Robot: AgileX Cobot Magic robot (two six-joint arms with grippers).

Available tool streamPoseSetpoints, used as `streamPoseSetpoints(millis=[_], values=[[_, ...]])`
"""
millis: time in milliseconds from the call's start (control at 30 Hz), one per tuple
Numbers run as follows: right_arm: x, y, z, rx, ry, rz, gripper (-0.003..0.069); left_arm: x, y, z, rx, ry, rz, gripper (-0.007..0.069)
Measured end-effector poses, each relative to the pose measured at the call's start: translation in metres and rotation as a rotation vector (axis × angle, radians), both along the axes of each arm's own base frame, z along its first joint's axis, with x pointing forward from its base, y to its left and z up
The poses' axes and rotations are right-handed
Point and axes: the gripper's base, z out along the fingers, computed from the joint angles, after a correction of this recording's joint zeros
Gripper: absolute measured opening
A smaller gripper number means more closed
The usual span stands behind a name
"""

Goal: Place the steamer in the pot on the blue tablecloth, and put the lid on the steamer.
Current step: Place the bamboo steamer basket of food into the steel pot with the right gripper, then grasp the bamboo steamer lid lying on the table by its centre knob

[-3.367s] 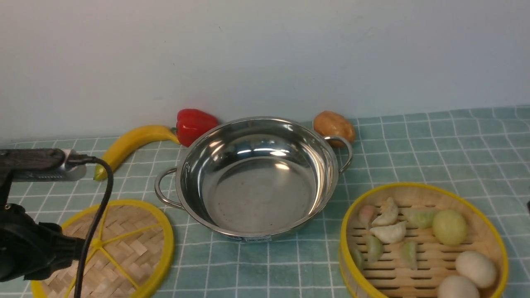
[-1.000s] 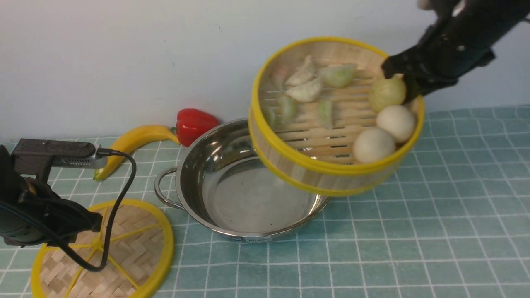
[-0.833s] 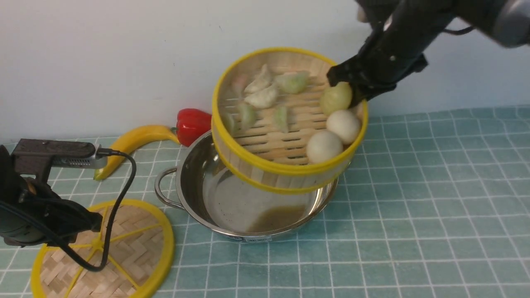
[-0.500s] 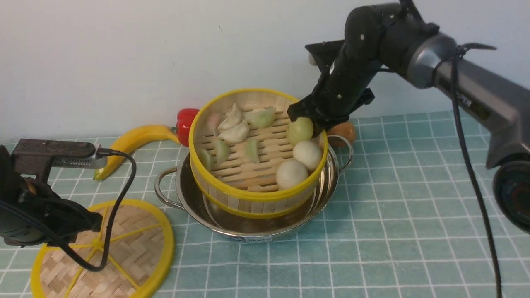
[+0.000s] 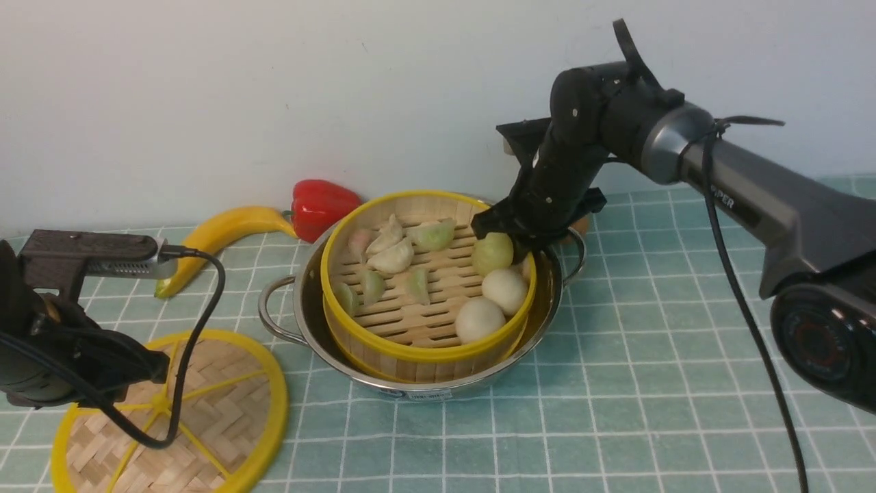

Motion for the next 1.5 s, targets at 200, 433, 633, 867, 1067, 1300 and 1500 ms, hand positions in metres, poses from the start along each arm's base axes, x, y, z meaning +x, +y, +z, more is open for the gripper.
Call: streamPoseSetpoints(millis=[200,433,633,867,1067,1300,1500], values=[[0.000,0.000,0.000,0.001,0.000,0.000,0.0074,0.001,0.000,0.000,-0.002,-0.014,-0.002,0.0243],[0.001,0.002,0.005,0.031,-0.011,-0.005,0.0203,0.006,-0.001,0.000,-0.006,-0.047,-0.008,0.0243],[-0.001,0.002,0.017,0.046,-0.031,-0.008,0.0318,0.019,-0.001,-0.021,-0.014,-0.017,-0.016,0.0243],[-0.013,-0.007,0.087,0.071,-0.165,-0.015,0.0360,0.033,-0.003,-0.049,-0.040,0.013,-0.015,0.0243],[-0.061,-0.030,0.213,0.173,-0.406,-0.019,0.0365,0.040,-0.003,-0.067,-0.048,0.031,-0.020,0.0243],[-0.131,-0.062,0.316,0.253,-0.642,0.006,0.0365,0.042,-0.003,-0.071,-0.068,0.030,0.020,0.0171],[-0.192,-0.101,0.378,0.209,-0.855,-0.025,0.0365,0.049,0.001,-0.054,-0.037,0.126,0.058,0.0117]])
